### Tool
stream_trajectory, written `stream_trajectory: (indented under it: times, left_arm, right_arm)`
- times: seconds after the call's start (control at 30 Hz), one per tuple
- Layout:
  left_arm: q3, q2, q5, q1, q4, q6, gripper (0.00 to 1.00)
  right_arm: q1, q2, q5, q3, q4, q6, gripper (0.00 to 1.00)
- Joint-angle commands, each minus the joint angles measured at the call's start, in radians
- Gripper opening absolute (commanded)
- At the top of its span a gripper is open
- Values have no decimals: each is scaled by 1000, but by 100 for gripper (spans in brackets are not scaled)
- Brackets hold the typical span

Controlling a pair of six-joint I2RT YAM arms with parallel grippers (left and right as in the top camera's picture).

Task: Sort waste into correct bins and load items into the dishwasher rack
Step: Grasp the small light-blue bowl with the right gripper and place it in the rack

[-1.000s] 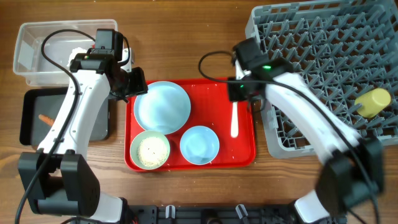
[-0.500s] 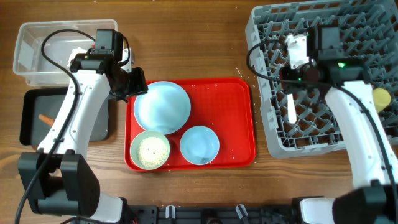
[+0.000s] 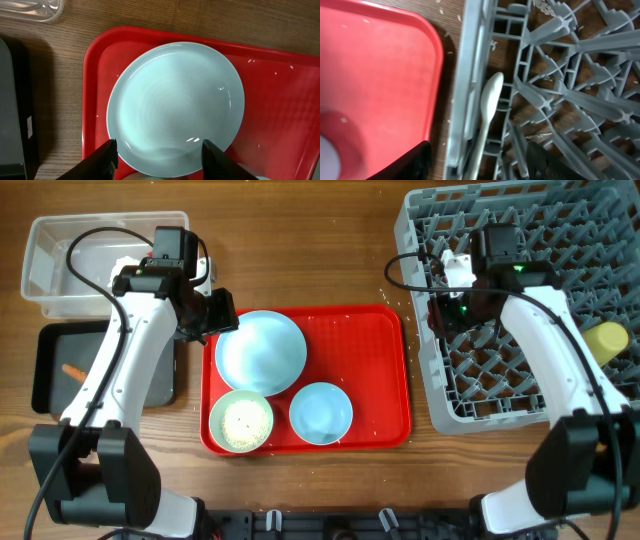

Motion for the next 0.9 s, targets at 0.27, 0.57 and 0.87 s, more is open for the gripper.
stream_trajectory:
  times: [0.27, 0.57, 0.87]
  left_arm:
    - [2, -18, -6, 5, -10, 8, 62]
    - [2, -18, -6, 5, -11, 9, 62]
    - [2, -18, -6, 5, -11, 9, 63]
  right_arm:
    - [272, -140, -201, 10, -60, 130, 66]
    - [499, 109, -194, -36, -47, 231, 61]
    - [576, 317, -116, -36, -7, 302, 34]
